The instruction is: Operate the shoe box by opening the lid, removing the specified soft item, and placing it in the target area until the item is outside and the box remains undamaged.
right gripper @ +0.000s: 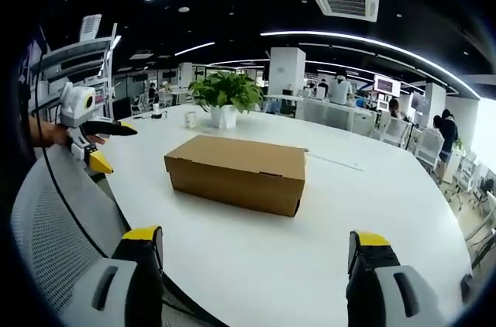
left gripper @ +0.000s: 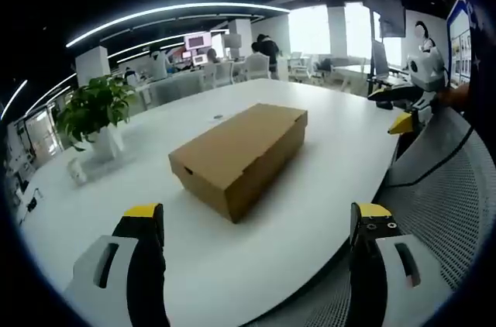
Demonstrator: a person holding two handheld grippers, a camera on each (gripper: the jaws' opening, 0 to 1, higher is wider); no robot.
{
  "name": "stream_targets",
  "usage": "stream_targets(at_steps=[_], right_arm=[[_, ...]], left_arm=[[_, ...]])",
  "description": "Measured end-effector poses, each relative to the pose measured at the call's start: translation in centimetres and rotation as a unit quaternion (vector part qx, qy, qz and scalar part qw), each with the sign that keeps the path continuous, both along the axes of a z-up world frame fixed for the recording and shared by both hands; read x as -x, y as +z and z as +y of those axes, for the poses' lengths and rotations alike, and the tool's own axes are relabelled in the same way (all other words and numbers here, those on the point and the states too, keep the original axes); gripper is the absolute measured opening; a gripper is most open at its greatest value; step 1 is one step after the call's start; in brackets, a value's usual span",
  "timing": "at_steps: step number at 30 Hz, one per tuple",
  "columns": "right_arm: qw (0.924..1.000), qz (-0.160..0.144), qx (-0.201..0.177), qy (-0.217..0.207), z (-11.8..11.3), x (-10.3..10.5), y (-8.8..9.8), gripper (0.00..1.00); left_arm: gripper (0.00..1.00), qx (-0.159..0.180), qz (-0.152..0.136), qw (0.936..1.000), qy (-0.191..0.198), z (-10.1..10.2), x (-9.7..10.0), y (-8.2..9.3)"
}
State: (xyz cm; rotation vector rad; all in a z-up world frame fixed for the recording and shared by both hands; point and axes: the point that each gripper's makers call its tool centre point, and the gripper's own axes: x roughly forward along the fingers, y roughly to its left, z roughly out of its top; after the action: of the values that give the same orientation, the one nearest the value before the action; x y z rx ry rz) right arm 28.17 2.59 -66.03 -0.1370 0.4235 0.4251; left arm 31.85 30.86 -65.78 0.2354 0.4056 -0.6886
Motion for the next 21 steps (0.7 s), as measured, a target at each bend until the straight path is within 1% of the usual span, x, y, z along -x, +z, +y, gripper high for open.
stream_targets(at_steps=[21], right_arm=[[1.0, -0.002, 0.0, -0.003, -0.07, -0.06, 0.1, 0.99]], left_arm=[[0.99, 0.004, 0.0, 1.0, 0.003, 0.01, -0.06, 0.13]])
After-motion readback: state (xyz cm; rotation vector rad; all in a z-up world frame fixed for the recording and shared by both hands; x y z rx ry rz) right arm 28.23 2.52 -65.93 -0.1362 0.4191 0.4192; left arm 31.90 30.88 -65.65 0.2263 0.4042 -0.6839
